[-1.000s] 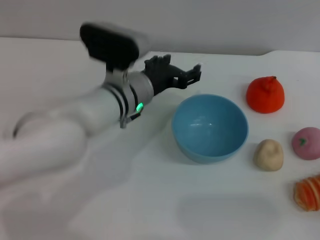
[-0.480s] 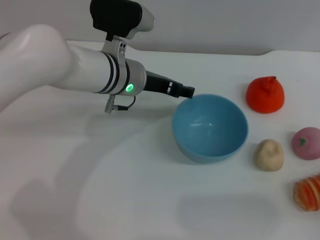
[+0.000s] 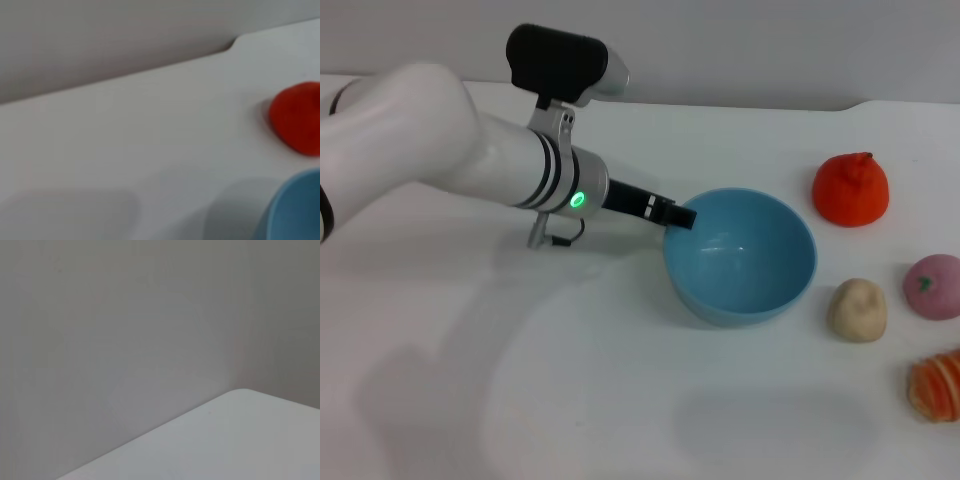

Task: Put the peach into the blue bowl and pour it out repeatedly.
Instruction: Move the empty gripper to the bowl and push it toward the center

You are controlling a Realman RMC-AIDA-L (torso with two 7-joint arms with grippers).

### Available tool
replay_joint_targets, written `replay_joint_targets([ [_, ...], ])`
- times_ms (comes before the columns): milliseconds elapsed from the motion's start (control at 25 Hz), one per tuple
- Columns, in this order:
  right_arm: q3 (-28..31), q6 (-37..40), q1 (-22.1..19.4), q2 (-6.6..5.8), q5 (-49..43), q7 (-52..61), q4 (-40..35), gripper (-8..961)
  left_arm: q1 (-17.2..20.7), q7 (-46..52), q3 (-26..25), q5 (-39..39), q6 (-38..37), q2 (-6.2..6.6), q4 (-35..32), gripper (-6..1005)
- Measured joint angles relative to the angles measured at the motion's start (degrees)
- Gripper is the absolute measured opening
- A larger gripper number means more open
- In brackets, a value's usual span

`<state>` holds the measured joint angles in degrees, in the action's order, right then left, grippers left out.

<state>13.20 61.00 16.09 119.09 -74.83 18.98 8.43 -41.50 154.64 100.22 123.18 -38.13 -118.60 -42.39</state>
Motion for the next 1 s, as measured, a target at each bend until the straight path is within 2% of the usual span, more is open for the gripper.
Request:
replay_joint_targets([
  [440,-0.3,-0.4,0.0,0.00,0.0,-0.1,-0.1,666,0.3,-0.2,6.9,-5.5,2.5,-0.12,2.3,815],
  [640,-0.3,-0.4,0.0,0.06,-0.1,-0.1,-0.1,666,0.4,-0.9,8.1,-6.0,3.1,-0.15,1.6,688],
  [840,-0.3,-0.4,-0.3,0.09,-0.2,-0.1,0.0,666,0.3,-0.9,8.1,-6.1,3.4,-0.14,1.5,453],
  [1000,-2.9,-0.2,-0.4,0.07,-1.7,-0.1,0.7,665,0.3,-0.9,8.1,-6.1,3.8,-0.14,1.5,314],
])
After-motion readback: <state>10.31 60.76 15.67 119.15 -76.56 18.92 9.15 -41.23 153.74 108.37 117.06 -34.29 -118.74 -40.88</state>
